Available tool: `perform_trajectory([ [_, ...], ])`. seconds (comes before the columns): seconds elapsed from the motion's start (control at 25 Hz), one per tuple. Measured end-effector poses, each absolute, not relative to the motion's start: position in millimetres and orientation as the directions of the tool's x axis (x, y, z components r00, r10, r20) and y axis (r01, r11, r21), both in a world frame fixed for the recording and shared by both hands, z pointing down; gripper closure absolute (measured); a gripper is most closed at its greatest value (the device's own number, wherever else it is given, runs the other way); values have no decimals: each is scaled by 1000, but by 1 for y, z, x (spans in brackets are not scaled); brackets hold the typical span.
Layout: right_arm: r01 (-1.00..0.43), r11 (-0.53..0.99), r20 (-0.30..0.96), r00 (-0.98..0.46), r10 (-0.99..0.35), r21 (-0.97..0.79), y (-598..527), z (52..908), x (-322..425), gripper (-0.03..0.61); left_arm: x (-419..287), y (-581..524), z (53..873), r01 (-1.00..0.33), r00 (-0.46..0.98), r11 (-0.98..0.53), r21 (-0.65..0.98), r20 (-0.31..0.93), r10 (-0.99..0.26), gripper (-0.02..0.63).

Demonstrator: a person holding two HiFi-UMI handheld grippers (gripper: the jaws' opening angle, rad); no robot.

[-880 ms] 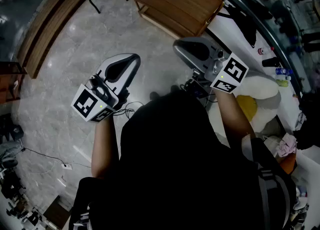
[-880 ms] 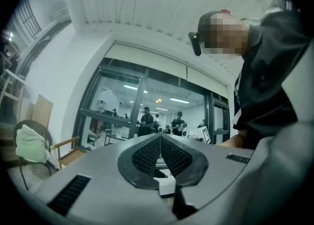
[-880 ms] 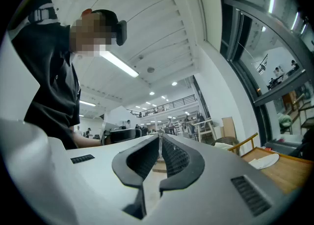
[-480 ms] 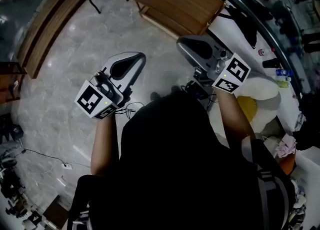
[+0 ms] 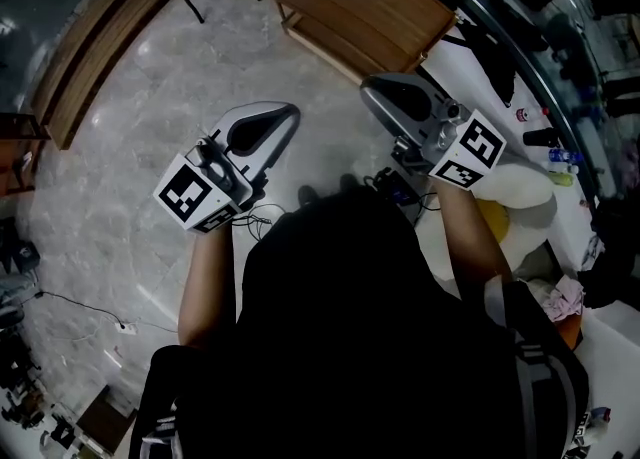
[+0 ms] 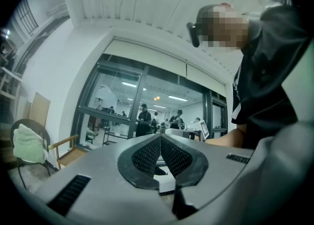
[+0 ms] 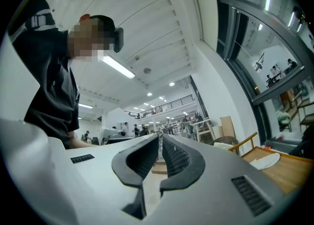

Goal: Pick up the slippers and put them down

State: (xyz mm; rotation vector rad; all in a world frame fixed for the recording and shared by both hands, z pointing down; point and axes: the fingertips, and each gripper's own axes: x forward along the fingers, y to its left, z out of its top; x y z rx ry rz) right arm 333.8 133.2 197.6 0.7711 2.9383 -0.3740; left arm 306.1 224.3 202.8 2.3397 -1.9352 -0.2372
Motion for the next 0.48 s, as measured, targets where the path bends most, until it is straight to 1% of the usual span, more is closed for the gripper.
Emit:
perform_trajectory([
  [0.48, 506, 838, -124, -862, 491, -204, 150, 198, 315, 543, 292, 237, 206, -962, 200, -208, 175, -63, -978, 601],
])
